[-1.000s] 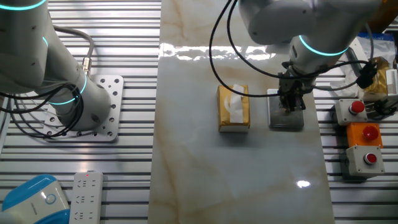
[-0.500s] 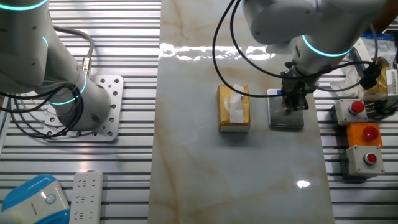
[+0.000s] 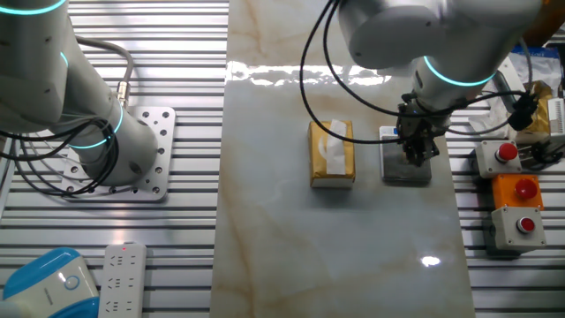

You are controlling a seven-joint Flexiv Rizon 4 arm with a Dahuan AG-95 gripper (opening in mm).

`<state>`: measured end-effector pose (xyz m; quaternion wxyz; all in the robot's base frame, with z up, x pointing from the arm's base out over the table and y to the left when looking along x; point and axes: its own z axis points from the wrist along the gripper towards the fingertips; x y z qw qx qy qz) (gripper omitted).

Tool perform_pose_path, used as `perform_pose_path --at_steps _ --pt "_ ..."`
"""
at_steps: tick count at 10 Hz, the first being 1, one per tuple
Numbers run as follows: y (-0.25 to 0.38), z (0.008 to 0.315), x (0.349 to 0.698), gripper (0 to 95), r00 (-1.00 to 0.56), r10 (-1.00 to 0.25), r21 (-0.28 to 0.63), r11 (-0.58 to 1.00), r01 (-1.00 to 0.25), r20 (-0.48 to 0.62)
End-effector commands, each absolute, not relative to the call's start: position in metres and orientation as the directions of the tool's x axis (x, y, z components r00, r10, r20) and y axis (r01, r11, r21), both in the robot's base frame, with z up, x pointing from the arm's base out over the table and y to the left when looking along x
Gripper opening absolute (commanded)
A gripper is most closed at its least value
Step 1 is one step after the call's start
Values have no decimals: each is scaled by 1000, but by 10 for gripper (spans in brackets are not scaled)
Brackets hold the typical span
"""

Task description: Remove the object from the scale

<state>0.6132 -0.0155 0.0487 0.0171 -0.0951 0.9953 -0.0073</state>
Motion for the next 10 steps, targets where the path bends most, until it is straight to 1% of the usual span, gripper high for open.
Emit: perform_pose_path --at_steps 1,2,10 --pt "-14 48 616 570 -981 -188 -20 982 -188 -35" --pt "-13 46 619 380 -981 -189 -22 982 -188 -33" --pt "-10 34 626 380 -981 -190 -24 982 -190 -36"
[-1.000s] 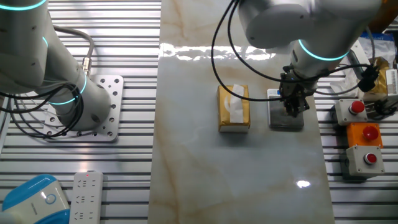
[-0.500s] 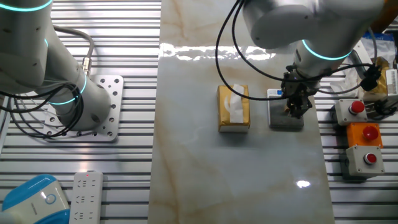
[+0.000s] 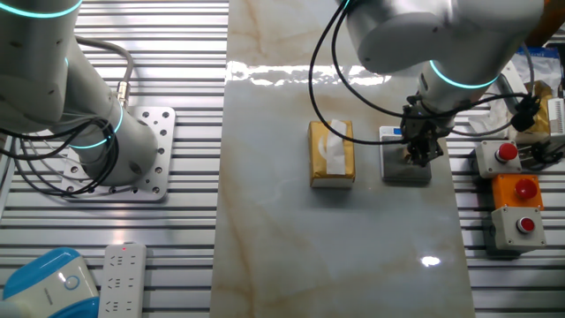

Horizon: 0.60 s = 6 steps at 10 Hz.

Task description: Remove the object from the scale

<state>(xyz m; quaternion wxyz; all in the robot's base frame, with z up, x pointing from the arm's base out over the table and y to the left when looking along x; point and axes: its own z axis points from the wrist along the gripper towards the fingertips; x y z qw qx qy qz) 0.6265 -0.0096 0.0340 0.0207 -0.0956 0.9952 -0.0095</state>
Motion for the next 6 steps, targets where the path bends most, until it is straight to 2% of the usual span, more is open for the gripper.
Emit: perform_pose_path --at_steps 1,3,4,6 --pt "-9 35 627 380 -982 -188 -24 982 -187 -31" --pt "-8 37 629 380 -982 -184 -25 983 -184 -30" --pt "-7 38 631 190 -982 -184 -26 983 -184 -28" --pt "-6 40 632 190 -983 -183 -28 983 -182 -26"
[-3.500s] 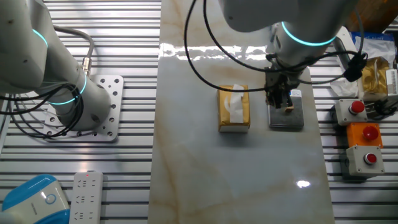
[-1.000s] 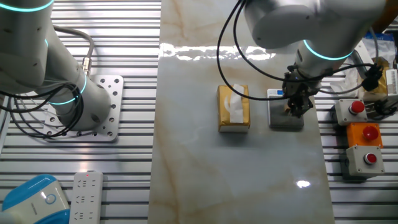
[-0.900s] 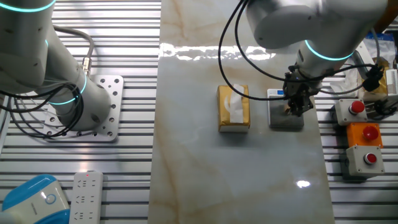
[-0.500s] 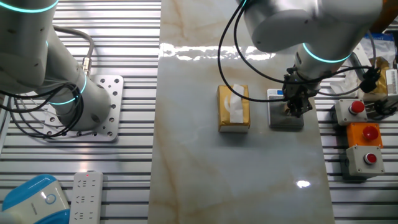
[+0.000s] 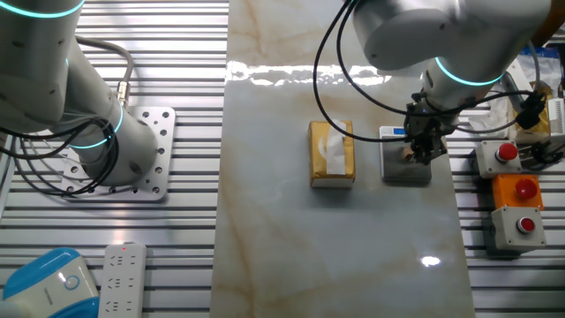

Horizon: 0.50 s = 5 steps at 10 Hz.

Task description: Remove the object from the scale

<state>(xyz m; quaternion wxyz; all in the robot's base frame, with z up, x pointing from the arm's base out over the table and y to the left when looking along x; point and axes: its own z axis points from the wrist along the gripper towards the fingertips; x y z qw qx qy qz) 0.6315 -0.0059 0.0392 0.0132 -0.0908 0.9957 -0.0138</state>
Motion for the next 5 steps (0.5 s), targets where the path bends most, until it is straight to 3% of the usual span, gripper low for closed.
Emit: perform_pose_path --at_steps 1,3,4,5 --pt "-6 41 633 190 -983 -182 -28 983 -181 -26" --pt "-5 41 633 190 -983 -182 -28 983 -181 -26" --pt "-5 41 633 0 -983 -180 -28 983 -179 -25" --pt "-5 41 633 0 -984 -178 -28 984 -177 -25"
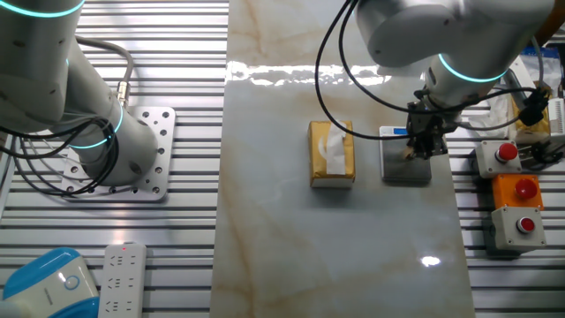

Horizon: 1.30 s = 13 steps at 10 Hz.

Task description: Remove the object from the scale

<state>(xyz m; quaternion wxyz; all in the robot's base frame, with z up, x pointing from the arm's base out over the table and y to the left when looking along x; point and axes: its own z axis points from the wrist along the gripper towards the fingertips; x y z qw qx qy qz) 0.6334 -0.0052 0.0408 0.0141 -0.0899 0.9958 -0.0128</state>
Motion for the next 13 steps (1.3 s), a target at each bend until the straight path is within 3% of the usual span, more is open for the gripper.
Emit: perform_pose_path --at_steps 1,7,13 --pt "-5 41 633 0 -984 -177 -28 984 -176 -25" --pt "-5 44 635 0 -986 -167 -26 986 -167 -25" --pt "-7 75 638 0 -986 -169 -18 985 -169 -7"
